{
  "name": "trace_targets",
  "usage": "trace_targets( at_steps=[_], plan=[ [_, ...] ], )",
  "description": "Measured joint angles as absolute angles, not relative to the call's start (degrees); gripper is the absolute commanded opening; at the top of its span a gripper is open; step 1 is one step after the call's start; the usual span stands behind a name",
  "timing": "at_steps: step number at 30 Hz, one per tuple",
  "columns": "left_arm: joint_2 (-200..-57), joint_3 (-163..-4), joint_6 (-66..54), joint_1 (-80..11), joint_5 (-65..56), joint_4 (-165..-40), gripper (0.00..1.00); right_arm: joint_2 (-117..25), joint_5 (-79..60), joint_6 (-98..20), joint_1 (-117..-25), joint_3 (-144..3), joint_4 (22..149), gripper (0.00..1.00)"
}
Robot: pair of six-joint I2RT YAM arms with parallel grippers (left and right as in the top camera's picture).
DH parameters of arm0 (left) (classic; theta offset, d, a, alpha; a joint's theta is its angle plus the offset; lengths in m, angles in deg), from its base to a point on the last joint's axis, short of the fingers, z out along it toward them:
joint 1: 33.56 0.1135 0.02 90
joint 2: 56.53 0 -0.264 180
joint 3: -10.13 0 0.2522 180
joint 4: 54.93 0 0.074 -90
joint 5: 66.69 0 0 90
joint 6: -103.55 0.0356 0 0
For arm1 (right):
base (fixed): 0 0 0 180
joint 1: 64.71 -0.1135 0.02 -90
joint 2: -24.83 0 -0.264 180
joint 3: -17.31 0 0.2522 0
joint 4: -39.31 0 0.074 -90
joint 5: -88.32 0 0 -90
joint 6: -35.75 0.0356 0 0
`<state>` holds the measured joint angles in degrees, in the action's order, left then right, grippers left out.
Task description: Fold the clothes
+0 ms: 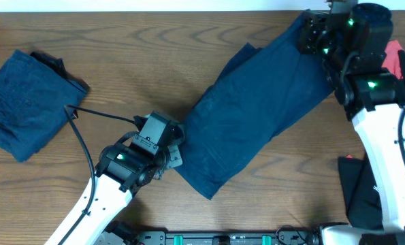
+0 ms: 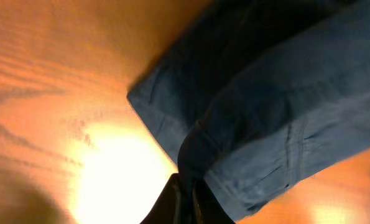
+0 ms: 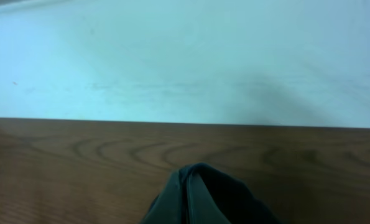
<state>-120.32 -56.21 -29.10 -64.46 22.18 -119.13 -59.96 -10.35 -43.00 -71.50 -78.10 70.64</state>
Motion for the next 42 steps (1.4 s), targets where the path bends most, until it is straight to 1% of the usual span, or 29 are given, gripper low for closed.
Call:
trace_targets(
  at_steps=[5, 10, 12, 13, 15, 16, 17, 18, 20, 22, 23, 25, 27, 30, 34, 42],
  plan=[
    [-123.4, -56.0, -30.6, -64.5, 26.8, -114.7, 0.06, -66.9, -9.8, -43.0, -72.0, -78.1, 69.1, 0.01],
    [-130.2, -55.6, -31.5, -64.5, 30.2, -110.8, 0.06, -73.8, -9.5, -43.0, -72.0, -78.1, 66.7, 0.01],
    [-133.3, -55.6, -31.7, -64.5, 31.0, -109.1, 0.08, -76.3, -9.5, -43.0, -72.0, -78.1, 65.8, 0.01],
    [-134.6, -55.6, -31.6, -64.5, 31.2, -108.4, 0.12, -77.4, -9.5, -43.0, -72.0, -78.1, 65.3, 0.06],
    [-137.4, -55.5, -31.5, -64.5, 31.5, -107.1, 0.40, -79.8, -9.6, -42.8, -72.0, -78.1, 63.9, 0.26],
    [-138.4, -55.5, -31.6, -64.5, 31.6, -106.6, 0.55, -80.9, -9.5, -42.8, -72.0, -78.1, 63.1, 0.41],
    [-139.4, -55.5, -31.6, -64.5, 31.8, -106.3, 0.62, -81.9, -9.5, -43.1, -72.0, -78.1, 62.5, 0.54],
    [-140.2, -55.5, -31.8, -64.4, 31.9, -106.1, 0.65, -82.8, -9.6, -43.2, -72.0, -78.1, 62.2, 0.64],
    [-140.8, -55.4, -31.6, -64.1, 31.9, -106.2, 0.66, -84.0, -9.6, -43.4, -72.0, -78.1, 62.1, 0.66],
    [-140.3, -55.4, -31.4, -63.1, 31.9, -107.3, 0.66, -84.2, -9.6, -43.6, -71.9, -78.1, 62.2, 0.66],
    [-139.9, -55.4, -31.2, -62.3, 32.0, -108.2, 0.66, -84.0, -9.6, -43.6, -71.8, -78.1, 62.2, 0.64],
    [-138.3, -55.4, -31.0, -60.5, 32.0, -109.8, 0.66, -83.1, -9.6, -43.7, -71.5, -78.1, 63.2, 0.54],
    [-135.6, -55.5, -31.0, -58.5, 31.4, -110.4, 0.66, -81.4, -9.7, -43.9, -70.6, -78.1, 67.4, 0.45],
    [-131.8, -55.6, -31.0, -57.0, 29.1, -110.7, 0.66, -78.8, -9.6, -44.5, -69.2, -78.2, 74.5, 0.36],
    [-131.3, -55.8, -31.1, -57.0, 23.1, -110.7, 0.66, -78.4, -9.3, -46.2, -68.1, -78.2, 81.8, 0.31],
    [-137.3, -54.2, -34.2, -58.6, 13.5, -110.6, 0.67, -86.8, -9.0, -48.5, -68.2, -77.6, 89.8, 0.27]
  ],
)
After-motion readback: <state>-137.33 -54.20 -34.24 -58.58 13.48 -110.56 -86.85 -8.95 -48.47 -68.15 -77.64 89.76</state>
